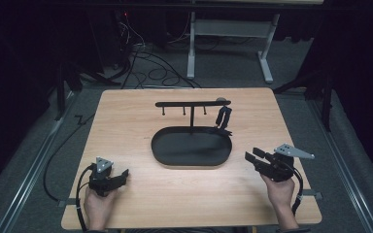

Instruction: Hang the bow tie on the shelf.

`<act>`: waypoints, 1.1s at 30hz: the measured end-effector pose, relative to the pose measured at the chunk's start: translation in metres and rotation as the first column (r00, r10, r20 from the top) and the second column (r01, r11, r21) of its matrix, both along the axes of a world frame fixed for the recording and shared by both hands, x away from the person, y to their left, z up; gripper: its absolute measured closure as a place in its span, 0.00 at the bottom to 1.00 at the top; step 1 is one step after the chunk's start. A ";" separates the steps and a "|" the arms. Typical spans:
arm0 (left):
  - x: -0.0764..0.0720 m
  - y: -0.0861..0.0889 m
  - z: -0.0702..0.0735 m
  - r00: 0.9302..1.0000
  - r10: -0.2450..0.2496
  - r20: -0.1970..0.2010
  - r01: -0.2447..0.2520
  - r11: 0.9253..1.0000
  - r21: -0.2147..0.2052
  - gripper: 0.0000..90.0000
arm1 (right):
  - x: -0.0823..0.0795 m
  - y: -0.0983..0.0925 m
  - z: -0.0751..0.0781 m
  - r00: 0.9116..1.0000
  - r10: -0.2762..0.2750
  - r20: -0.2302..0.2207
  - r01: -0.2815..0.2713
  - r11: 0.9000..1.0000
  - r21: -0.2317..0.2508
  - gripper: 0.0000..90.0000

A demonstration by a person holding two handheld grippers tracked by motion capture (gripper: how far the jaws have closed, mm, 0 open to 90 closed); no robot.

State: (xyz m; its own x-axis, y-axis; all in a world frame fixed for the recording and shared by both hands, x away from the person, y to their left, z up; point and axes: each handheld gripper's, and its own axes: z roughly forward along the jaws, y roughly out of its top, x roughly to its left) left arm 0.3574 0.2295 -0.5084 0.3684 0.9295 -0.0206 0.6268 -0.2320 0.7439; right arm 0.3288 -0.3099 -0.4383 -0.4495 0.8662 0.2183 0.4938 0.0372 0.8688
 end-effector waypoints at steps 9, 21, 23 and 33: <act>0.000 0.000 0.000 1.000 0.000 0.000 0.000 1.000 0.000 0.32 | 0.001 0.006 -0.006 1.000 0.010 -0.018 -0.010 1.000 -0.003 0.63; 0.000 0.000 0.000 1.000 0.000 0.000 0.000 1.000 0.000 0.32 | 0.002 0.012 -0.016 0.999 0.013 -0.039 -0.013 1.000 -0.007 0.63; 0.000 0.000 0.000 1.000 0.000 0.000 0.000 1.000 0.000 0.32 | 0.003 0.012 -0.019 0.999 0.014 -0.039 -0.014 1.000 -0.010 0.63; 0.000 0.000 0.000 1.000 0.000 0.000 0.000 1.000 0.000 0.32 | 0.006 0.015 -0.025 0.998 0.010 -0.054 -0.011 1.000 -0.029 0.63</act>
